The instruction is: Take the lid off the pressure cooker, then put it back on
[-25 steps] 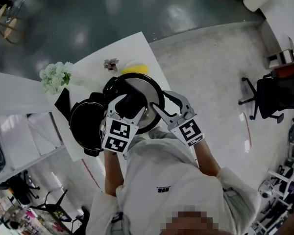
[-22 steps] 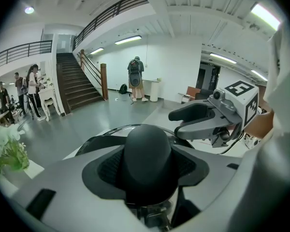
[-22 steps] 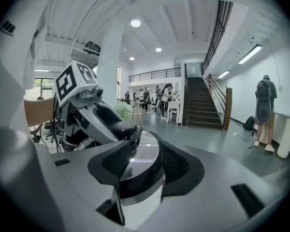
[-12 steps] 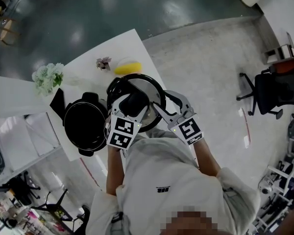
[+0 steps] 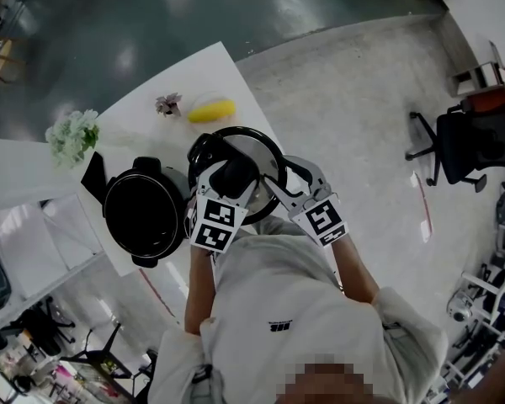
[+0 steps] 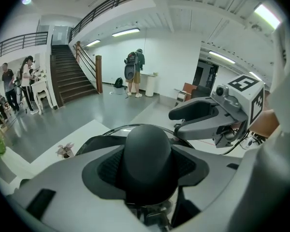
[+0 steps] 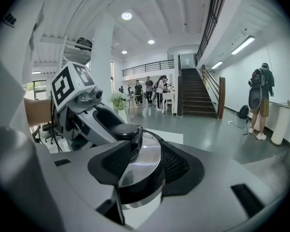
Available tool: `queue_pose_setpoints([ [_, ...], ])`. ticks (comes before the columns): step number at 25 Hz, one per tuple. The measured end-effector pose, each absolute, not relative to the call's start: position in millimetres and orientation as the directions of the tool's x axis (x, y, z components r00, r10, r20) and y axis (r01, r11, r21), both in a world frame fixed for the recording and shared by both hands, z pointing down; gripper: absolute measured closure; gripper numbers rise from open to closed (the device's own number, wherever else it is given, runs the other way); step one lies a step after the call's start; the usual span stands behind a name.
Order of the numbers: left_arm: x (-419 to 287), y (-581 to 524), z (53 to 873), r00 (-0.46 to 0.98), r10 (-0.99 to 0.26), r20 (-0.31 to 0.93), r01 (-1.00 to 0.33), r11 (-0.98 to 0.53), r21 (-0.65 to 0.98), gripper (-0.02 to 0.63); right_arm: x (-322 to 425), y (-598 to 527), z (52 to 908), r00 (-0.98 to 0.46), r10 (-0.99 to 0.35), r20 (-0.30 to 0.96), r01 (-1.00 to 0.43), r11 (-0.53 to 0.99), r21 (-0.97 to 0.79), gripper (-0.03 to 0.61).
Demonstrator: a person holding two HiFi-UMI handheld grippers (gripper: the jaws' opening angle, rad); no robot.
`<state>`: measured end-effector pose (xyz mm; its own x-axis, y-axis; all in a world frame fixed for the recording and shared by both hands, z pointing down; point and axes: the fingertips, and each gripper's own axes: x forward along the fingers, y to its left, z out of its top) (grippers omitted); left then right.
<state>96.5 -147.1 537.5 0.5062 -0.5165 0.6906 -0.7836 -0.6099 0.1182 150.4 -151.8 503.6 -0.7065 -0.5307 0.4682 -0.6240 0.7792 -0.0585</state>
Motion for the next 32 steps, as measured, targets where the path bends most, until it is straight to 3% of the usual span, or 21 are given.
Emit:
queue_pose_setpoints([
  [32, 117.2, -135.7, 639.0, 0.503, -0.515, 0.694, -0.789, -0.602, 0.125, 0.327, 161.5, -145.0, 602.0, -0.690, -0.466, 0.554, -0.615, 0.781, -0.108, 0.396],
])
